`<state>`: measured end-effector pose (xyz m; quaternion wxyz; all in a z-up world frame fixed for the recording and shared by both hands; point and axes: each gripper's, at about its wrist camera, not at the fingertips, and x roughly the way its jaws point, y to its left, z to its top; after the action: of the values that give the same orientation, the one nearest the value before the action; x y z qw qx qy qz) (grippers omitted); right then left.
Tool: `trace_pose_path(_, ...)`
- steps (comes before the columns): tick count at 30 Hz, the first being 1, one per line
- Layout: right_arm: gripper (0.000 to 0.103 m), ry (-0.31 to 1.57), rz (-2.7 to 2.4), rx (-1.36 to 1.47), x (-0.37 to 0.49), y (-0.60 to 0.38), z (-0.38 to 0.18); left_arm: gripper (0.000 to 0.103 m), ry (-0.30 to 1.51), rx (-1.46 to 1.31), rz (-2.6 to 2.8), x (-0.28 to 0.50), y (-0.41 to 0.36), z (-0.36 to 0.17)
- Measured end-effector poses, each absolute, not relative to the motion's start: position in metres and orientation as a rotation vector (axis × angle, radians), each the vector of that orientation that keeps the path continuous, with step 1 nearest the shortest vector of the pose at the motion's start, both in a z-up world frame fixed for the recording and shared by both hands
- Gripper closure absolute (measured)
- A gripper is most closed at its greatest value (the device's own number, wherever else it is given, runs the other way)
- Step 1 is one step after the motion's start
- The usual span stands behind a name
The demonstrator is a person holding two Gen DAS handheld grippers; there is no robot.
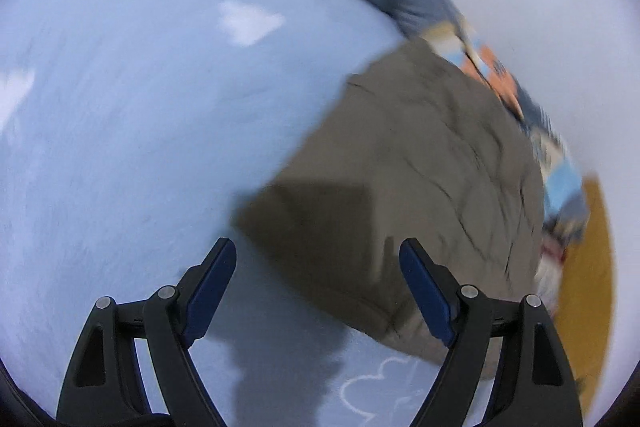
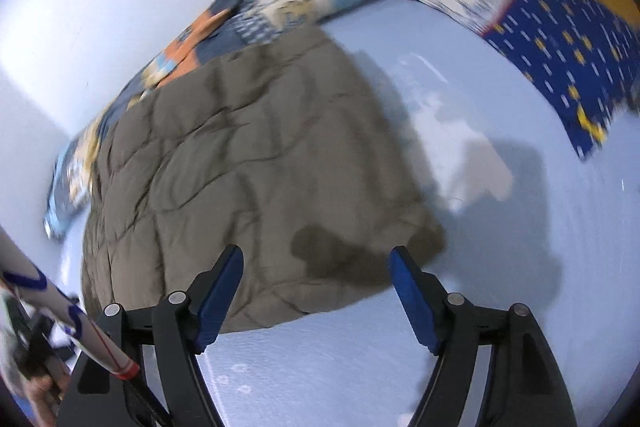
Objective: Fold large clothes
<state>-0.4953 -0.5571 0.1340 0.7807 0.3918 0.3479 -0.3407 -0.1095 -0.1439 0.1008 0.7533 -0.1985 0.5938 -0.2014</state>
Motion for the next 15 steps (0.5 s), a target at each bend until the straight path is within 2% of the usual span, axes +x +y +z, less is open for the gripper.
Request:
trace_pose_path(7,0.019,0.639,-0.798,1.171,-0.546,-0.584,0.102,0.020,1.428,-0.620,-0.439,-0.113,-0.130,0.061)
trace_pose_path(15,0.019,0.470,-0.751,1.391,-0.547,-0.594,0.069,0.020,1.373,-0.693,-0.481,-0.118,-0.133,0.051)
